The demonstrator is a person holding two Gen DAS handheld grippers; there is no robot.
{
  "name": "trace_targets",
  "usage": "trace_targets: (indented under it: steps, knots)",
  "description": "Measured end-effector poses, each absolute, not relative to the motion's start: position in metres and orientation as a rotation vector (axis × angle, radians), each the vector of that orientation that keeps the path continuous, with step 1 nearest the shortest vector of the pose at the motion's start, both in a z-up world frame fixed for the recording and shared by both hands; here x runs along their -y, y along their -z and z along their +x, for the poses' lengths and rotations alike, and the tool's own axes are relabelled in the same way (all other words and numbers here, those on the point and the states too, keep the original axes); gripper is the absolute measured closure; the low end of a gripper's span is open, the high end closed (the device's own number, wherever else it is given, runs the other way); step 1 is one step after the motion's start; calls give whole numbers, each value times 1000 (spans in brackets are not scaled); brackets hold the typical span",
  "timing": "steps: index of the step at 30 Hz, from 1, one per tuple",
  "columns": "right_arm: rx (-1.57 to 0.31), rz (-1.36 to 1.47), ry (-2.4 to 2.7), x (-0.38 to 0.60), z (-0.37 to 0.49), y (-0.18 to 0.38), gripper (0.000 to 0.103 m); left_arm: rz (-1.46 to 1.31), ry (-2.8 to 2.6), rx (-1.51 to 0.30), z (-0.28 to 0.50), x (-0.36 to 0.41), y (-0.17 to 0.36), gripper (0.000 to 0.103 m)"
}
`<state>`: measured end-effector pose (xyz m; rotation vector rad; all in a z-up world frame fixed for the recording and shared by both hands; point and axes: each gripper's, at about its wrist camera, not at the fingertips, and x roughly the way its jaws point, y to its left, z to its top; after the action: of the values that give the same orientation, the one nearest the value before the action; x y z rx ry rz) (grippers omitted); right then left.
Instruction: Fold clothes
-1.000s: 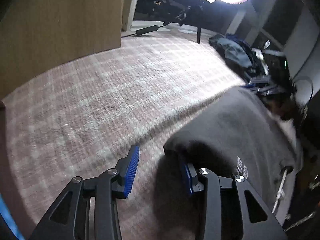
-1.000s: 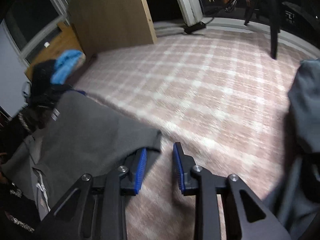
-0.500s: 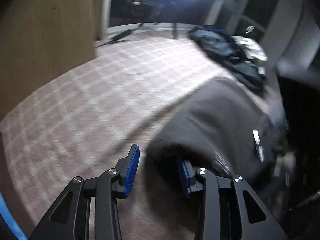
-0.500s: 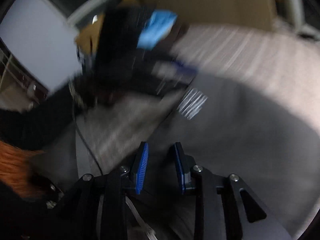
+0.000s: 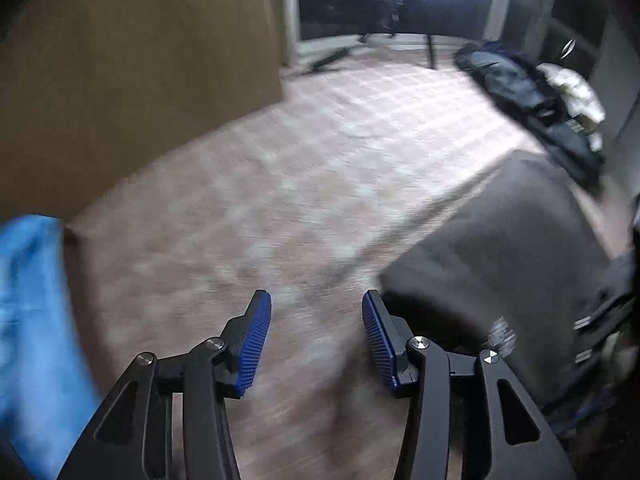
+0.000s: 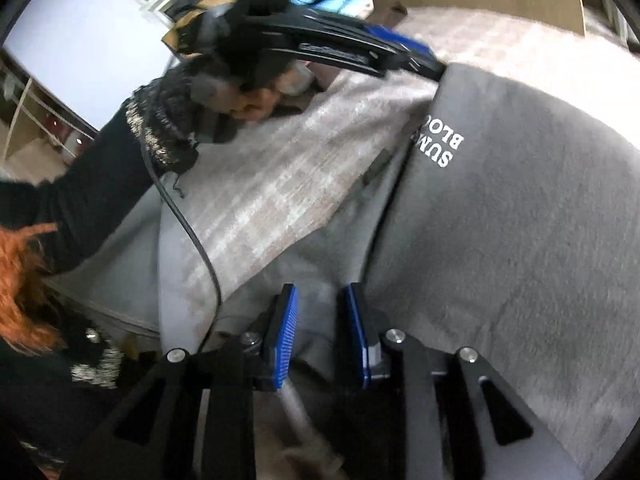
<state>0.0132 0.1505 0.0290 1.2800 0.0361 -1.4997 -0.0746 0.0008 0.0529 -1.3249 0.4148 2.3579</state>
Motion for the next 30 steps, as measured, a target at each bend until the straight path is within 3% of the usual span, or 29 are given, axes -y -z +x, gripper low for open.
trace_targets:
  steps: [6,11,12,13,19,22,23,24,25,30]
  knots:
    - [182,1122,1857,-248,-26,-97,77,-1242,-2240,-158,-46,-6,-81,61]
    - [79,1270,2055,-274,-78,-54,78,-1278,-2102,-148,-38,-38,-54,58]
    - [21,1343,2077,-277,-86,-38,81,-1360,-2118,-185,-42,-38,-41,61]
    - [12,1381,2099,-282,-89,-32,99,-1433,-2123,-169,-44,-31,-33,61]
    - [30,1297,2166,-289,-62,-61,85,-1423,-2152,64,6,-8,-53,66]
    - [-21,1272,2166,-278,-48,-66,84,-1466,-2112,151,22,-15,-39,69]
    - [-39,1268,2169,-272,-44,-64,83,-1479,-2105,175,25,-17,-33,76]
    - [-41,1279,2163,-271,-44,-63,82,-1490,-2104,195,28,-19,-28,94]
    - [-35,1297,2153,-272,-45,-61,80,-1492,-2120,201,32,-18,-27,98]
    - [-162,1363,2198,-274,-38,-34,78,-1508,-2230,195,58,-8,-25,98]
